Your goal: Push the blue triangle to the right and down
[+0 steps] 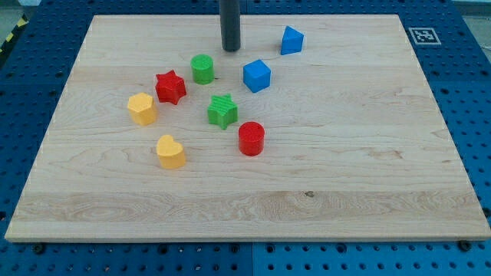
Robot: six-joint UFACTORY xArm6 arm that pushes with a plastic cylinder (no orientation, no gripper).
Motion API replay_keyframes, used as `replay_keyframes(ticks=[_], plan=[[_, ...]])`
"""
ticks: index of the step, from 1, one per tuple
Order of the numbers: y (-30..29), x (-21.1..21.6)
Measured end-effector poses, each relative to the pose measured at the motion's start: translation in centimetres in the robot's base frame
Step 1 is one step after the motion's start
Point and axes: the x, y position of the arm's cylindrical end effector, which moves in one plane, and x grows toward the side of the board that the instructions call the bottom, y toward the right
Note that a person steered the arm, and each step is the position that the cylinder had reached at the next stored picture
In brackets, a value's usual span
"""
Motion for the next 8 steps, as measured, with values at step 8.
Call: replay_keyframes(ticks=[8], plan=[[12.2,3.0]])
